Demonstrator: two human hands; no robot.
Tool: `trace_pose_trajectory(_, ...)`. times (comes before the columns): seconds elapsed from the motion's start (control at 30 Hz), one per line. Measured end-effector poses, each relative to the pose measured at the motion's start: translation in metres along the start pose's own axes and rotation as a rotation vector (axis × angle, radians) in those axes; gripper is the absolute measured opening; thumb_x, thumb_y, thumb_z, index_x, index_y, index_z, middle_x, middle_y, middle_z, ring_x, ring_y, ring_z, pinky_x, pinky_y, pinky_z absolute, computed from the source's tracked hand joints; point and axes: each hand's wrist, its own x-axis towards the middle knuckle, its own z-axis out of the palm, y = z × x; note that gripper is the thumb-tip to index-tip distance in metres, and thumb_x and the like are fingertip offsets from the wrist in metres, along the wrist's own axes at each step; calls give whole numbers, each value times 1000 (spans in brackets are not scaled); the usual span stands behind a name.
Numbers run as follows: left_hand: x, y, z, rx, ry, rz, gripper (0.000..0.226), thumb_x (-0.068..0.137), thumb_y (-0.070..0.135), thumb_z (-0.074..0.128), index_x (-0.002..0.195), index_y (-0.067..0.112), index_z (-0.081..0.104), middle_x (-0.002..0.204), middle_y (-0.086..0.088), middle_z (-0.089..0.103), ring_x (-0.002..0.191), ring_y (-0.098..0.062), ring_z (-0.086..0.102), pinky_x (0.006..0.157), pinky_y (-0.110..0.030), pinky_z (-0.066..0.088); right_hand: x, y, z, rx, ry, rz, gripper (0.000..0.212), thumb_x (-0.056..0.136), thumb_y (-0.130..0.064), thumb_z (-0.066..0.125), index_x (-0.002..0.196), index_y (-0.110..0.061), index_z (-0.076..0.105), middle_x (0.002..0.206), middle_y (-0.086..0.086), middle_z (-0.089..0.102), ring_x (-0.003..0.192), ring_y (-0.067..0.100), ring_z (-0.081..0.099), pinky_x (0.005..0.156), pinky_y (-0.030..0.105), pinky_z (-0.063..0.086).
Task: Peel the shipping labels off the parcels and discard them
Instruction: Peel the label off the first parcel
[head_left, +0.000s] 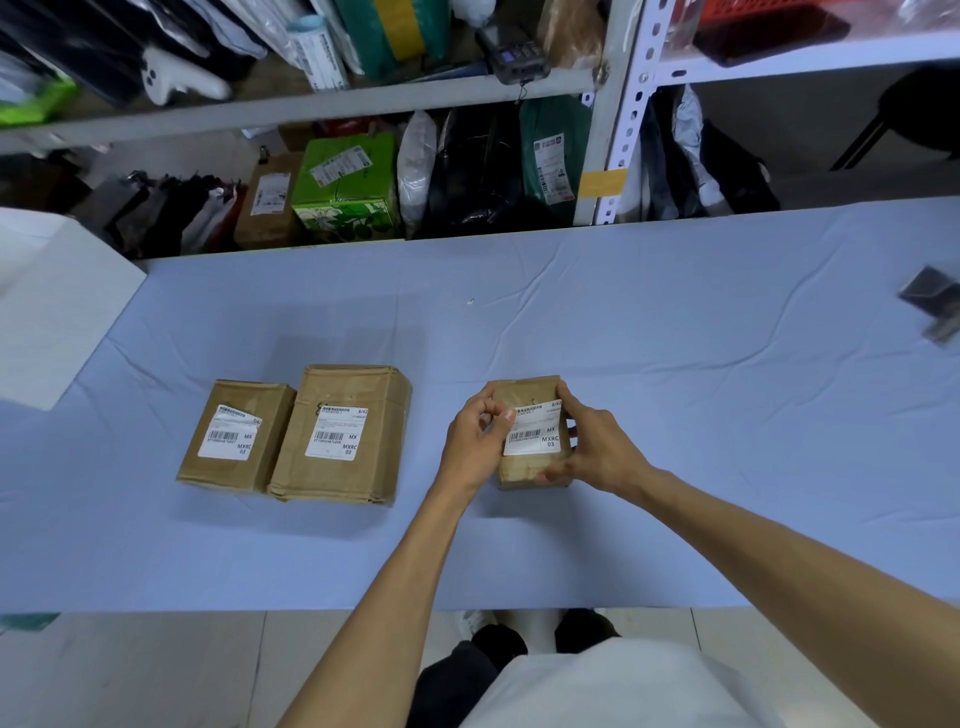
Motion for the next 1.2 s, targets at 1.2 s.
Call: trace_pose_trajectory(1.2, -2, 5, -1, -30, -35, -29, 20, 94, 20, 58, 75, 15, 59, 153, 9, 35, 113, -21, 61, 93, -50, 52, -6, -5, -6, 94, -29, 38, 114, 57, 2, 84, 151, -17, 20, 111, -9, 57, 93, 11, 62, 71, 21, 55)
